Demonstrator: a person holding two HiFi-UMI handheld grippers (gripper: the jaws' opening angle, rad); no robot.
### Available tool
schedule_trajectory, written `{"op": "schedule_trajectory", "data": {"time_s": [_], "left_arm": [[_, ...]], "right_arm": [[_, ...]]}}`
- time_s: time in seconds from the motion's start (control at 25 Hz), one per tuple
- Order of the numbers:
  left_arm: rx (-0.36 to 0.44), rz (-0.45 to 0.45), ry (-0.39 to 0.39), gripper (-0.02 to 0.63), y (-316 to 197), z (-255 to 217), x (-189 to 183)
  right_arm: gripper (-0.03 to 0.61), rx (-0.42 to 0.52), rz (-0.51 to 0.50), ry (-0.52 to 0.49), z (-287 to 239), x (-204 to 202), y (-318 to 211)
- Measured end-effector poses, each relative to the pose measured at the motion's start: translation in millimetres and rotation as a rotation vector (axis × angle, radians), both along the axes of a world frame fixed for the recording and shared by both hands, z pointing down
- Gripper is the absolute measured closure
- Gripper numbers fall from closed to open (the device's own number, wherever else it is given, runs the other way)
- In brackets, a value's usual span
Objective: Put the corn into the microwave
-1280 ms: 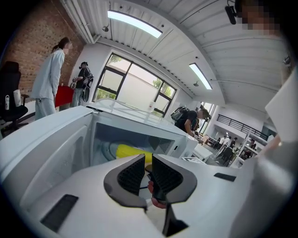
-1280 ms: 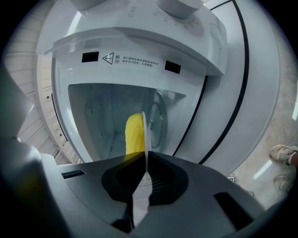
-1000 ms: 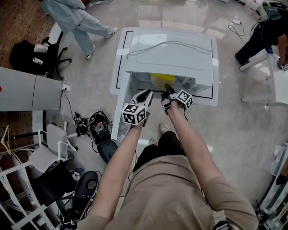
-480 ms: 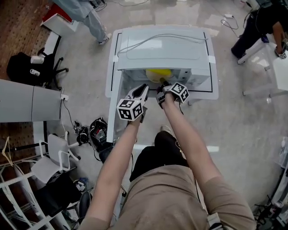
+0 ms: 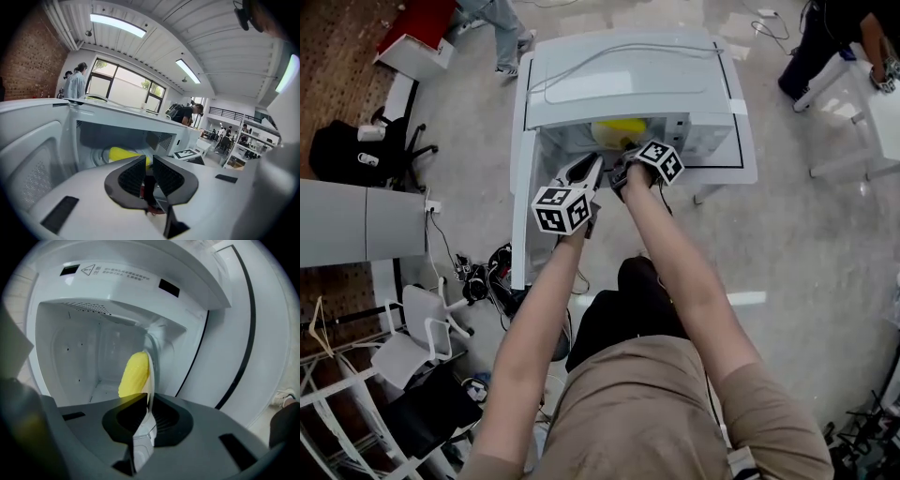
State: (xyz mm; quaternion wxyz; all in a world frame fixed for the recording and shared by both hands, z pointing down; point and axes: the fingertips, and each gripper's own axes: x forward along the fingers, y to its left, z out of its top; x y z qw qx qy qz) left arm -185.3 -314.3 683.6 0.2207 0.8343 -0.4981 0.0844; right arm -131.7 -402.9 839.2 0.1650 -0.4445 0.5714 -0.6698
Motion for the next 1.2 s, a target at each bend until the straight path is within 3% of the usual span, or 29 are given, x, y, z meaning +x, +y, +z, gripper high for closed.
{"op": "schedule_trajectory", "data": {"time_s": [0.08, 0.24, 0.44, 0.64, 0.88, 1.04, 1.2], "left_arm": [[0.009, 0.005, -0.006, 0.577, 3, 0, 2], [0.024, 0.008, -0.007, 0.577, 14, -4, 6], [0.034, 0.022, -0.010, 0.577, 26, -15, 12], [0.032, 0.029, -0.011, 0.577, 33, -22, 14], [0.026, 0.027, -0.014, 0.577, 36, -20, 13], [0.009, 0.028, -0.020, 0.577, 39, -12, 10], [0.003, 0.025, -0.020, 0.577, 40, -11, 5]], "right_arm": [[0.548, -0.020, -0.023, 0.024, -1, -2, 0], [0.449, -0.016, -0.087, 0.008, -9, -9, 4], [0.411, 0.016, -0.164, 0.020, -15, -11, 14], [0.411, 0.086, -0.255, 0.064, -19, -10, 22], [0.419, 0.122, -0.354, 0.215, -9, -8, 42], [0.532, 0.147, -0.356, 0.312, -3, -5, 45], [0.541, 0.179, -0.349, 0.328, -5, -6, 36]]}}
